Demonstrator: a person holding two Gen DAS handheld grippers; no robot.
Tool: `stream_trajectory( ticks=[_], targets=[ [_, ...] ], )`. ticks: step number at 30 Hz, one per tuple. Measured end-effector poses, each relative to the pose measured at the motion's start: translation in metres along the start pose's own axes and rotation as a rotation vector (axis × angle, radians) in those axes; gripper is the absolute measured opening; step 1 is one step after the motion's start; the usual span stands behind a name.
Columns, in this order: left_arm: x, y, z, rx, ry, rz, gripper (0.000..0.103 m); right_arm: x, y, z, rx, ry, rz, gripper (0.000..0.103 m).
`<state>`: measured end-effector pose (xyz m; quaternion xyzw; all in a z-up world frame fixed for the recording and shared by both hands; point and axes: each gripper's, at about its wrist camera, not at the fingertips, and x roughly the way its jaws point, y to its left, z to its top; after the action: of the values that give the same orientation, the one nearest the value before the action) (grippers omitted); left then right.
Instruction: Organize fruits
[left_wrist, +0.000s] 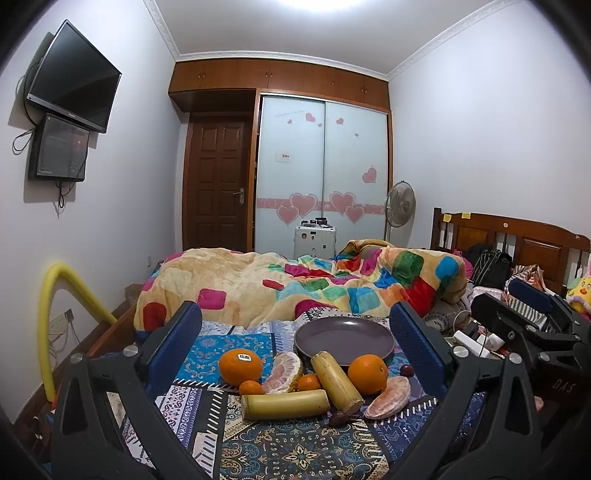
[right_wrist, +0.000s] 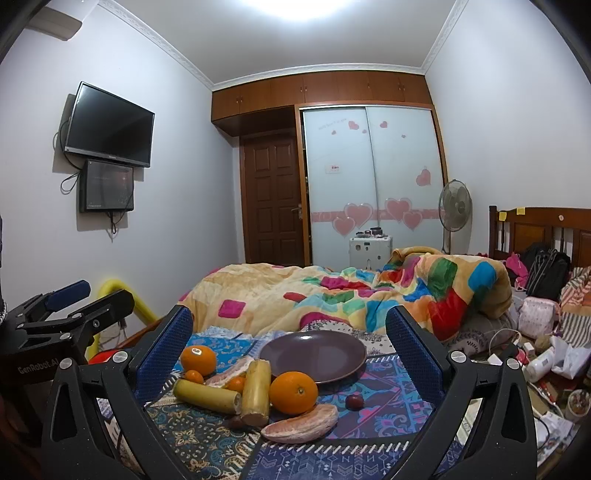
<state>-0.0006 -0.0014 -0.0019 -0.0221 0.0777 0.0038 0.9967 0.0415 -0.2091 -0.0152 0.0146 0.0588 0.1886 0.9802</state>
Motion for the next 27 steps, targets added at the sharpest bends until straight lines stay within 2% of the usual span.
stream_trajectory(
  ticks=[27],
  targets=[
    [-0.0048,0.0028,0.0005,-0.015,-0.01,0.003,0.103,-0.0037,0.003,0.003,-0.011,-0.011,0.001,0.103]
  ],
)
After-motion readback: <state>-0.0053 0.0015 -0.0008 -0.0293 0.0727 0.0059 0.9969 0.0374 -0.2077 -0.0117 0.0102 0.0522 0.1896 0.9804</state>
